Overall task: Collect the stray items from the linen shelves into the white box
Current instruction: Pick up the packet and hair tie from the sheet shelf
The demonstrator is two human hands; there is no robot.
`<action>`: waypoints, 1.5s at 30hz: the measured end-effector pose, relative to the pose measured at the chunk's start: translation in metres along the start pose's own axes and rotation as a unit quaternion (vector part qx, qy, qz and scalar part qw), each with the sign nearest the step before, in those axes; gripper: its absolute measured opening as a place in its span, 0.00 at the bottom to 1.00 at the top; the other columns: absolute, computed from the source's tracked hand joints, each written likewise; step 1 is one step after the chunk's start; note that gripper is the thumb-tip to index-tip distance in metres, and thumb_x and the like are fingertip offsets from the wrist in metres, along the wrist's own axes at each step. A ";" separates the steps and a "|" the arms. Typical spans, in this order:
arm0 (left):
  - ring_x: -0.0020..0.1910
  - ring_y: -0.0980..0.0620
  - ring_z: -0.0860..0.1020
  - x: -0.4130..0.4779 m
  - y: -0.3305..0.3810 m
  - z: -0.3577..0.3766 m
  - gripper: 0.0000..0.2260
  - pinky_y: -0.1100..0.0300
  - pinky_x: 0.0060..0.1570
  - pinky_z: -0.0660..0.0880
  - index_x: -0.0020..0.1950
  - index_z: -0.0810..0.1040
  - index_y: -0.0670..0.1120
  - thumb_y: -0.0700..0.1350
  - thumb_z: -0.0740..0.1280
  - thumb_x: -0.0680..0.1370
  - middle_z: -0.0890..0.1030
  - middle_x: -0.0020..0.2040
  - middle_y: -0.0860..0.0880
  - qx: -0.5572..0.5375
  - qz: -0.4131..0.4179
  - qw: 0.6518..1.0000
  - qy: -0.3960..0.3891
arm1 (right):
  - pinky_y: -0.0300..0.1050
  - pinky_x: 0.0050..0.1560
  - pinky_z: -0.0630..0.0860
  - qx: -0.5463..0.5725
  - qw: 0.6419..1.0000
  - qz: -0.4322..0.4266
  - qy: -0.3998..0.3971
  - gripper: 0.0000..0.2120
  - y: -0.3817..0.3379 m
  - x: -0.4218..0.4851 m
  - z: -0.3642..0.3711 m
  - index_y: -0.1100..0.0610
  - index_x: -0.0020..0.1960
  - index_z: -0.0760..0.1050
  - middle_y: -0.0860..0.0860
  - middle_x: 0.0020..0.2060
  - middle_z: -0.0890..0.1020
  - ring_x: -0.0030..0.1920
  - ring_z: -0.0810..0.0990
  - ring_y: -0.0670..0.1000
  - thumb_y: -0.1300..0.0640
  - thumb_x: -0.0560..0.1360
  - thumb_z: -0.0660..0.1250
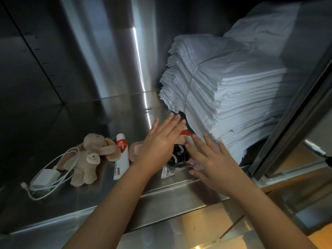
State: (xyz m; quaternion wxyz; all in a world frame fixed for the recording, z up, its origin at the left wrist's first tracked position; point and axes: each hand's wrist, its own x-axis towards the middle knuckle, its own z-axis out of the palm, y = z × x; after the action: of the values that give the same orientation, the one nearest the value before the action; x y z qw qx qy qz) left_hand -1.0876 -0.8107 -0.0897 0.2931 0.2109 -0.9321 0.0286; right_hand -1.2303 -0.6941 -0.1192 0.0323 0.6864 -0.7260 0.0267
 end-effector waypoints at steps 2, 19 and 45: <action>0.67 0.36 0.67 0.006 0.008 0.012 0.29 0.38 0.65 0.56 0.66 0.71 0.36 0.25 0.68 0.66 0.72 0.66 0.36 -0.026 0.014 0.999 -0.036 | 0.56 0.72 0.39 -0.004 1.000 0.011 0.002 0.34 0.001 -0.007 0.000 0.46 0.75 0.40 0.50 0.75 0.38 0.68 0.27 0.53 0.41 0.77 0.55; 0.73 0.60 0.36 -0.033 0.001 0.020 0.31 0.60 0.66 0.27 0.72 0.41 0.56 0.64 0.50 0.75 0.43 0.74 0.57 -0.041 -0.079 0.992 -0.091 | 0.57 0.72 0.41 0.042 0.998 0.037 0.027 0.35 -0.008 -0.019 0.009 0.44 0.73 0.36 0.48 0.74 0.37 0.74 0.34 0.54 0.39 0.77 0.54; 0.73 0.52 0.36 -0.059 -0.010 0.009 0.30 0.49 0.70 0.37 0.72 0.35 0.53 0.57 0.53 0.80 0.44 0.77 0.48 0.034 -0.160 0.977 -0.135 | 0.58 0.72 0.45 0.056 0.997 -0.060 -0.008 0.36 -0.018 0.053 0.023 0.42 0.73 0.37 0.46 0.75 0.39 0.74 0.37 0.55 0.42 0.76 0.59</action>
State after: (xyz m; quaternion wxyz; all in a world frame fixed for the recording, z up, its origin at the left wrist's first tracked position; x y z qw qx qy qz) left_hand -1.0444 -0.7992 -0.1306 0.1583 0.3693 -0.9156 -0.0160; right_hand -1.2155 -0.7500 -0.1381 -0.0100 0.7294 -0.6814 0.0600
